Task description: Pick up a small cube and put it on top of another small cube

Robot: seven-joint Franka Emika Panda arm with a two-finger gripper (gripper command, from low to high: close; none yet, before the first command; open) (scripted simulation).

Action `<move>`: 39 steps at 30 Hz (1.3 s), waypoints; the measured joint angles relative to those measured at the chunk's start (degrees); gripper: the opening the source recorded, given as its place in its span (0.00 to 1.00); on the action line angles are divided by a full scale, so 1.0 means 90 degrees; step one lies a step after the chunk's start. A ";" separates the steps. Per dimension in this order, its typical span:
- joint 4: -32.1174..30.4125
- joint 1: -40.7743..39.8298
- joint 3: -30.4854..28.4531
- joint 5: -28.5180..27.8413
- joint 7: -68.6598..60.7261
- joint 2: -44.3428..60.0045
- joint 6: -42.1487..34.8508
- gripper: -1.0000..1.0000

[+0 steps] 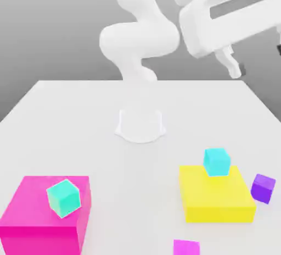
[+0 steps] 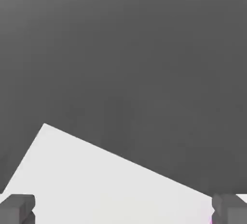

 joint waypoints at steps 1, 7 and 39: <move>-0.0028 0.0083 0.0043 0.0073 -0.0077 0.0152 0.0043 0.50; -0.0215 0.0506 0.0376 0.0329 -0.0419 0.1023 0.0370 0.50; -0.0862 0.2386 0.0367 -0.2554 0.1068 0.4325 0.3083 0.00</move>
